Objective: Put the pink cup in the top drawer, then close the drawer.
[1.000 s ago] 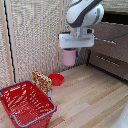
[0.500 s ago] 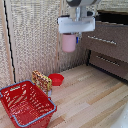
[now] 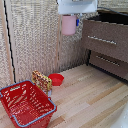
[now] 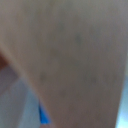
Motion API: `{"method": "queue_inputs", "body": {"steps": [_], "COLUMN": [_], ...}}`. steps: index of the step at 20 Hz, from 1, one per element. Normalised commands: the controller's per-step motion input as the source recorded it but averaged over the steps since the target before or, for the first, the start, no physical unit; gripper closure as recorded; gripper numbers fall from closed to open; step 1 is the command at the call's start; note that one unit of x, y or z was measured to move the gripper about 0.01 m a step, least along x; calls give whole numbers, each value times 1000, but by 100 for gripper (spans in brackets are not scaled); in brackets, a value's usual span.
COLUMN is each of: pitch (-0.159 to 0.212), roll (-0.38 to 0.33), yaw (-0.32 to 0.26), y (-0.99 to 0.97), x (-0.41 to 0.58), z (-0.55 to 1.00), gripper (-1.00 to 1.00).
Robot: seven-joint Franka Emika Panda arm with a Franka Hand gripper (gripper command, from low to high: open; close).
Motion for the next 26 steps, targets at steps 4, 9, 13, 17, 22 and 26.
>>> {"method": "queue_inputs", "body": {"steps": [4,9,13,17,22,26], "pitch": [35,48,72,97,89,72], "roll": [-102,-100,-58,-37,-7,-1], "yaw": [-113,-107,-103,-79,-49,-11], "y": [-333,-403,-626,-743,-859,-941], "x": [359,353,291,192,77,1], "z": [886,872,859,798,699,504], "gripper": [100,100,100,100,100,100]}}
